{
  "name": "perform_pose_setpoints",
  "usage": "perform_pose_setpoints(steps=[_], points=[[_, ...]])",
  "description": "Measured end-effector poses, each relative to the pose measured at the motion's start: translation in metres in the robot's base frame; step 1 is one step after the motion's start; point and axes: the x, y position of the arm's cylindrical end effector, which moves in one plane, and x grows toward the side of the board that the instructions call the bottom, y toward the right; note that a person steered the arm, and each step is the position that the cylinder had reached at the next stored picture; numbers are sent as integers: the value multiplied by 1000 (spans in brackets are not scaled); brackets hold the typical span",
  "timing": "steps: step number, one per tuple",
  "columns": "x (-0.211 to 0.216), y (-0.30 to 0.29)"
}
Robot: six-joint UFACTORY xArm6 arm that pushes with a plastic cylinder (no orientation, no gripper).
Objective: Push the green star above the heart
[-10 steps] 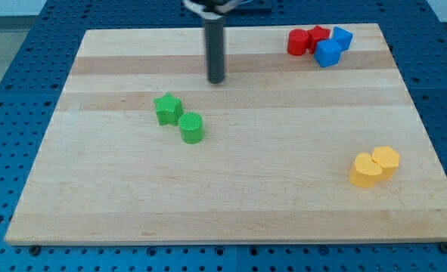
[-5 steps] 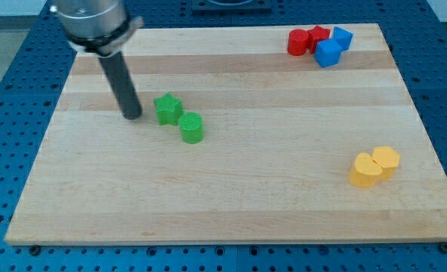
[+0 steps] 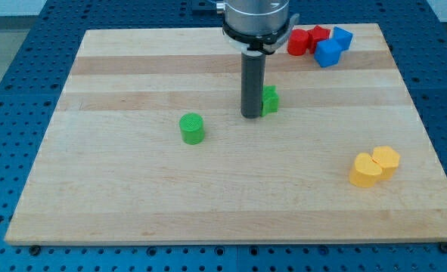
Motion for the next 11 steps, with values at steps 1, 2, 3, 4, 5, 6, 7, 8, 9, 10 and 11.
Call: perform_pose_setpoints(steps=[1, 2, 3, 4, 5, 6, 7, 8, 9, 10, 11], points=[[-10, -1], [-29, -8], [-46, -8], [-47, 6], [-36, 30], [-28, 57], [-25, 84], [-20, 111], [-14, 129], [-15, 111], [-21, 58]])
